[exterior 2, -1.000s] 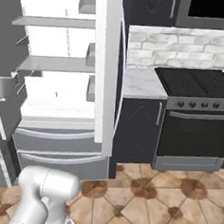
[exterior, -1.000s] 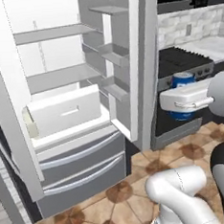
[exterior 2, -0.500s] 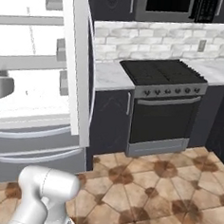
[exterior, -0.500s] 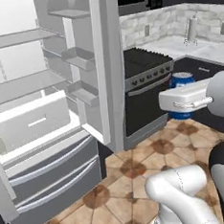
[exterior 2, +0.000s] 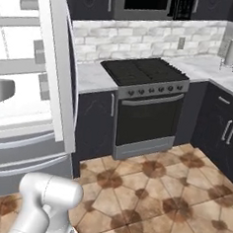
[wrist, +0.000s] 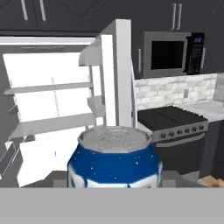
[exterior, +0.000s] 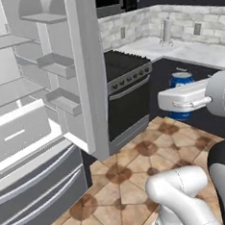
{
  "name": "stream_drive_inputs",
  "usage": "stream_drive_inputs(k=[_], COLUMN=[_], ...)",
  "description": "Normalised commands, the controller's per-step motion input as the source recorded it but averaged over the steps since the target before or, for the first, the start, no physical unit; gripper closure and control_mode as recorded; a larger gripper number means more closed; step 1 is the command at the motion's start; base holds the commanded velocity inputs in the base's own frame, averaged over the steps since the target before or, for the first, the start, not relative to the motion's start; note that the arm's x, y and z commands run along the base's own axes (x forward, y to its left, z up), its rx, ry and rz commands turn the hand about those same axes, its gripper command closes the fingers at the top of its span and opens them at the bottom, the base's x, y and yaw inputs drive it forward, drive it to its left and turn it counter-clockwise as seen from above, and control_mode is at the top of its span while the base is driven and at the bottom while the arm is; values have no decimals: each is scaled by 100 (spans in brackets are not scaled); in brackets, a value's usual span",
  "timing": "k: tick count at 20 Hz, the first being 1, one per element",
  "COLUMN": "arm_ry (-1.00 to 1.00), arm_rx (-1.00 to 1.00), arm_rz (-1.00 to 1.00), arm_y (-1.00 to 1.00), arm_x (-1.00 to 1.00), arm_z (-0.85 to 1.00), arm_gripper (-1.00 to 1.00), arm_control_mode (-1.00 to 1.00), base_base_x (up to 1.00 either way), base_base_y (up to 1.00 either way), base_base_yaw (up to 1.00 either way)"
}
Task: Open the fridge, grab two sodas, and place both sodas inside the bowl with ice on the dining counter.
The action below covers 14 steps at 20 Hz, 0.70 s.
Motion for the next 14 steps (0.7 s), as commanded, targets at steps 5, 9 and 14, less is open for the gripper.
stream_drive_inputs(k=[5,9,14], arm_ry=[0,0,0], arm_rx=[0,0,0], arm_rz=[0,0,0], arm_y=[0,0,0], arm_x=[0,0,0], arm_z=[0,0,0], arm_gripper=[100,100,100], arm_control_mode=[100,100,100], base_base_x=[6,-9,-5], base_base_y=[-17,-3,-1], base_base_yaw=[-31,-48,-56])
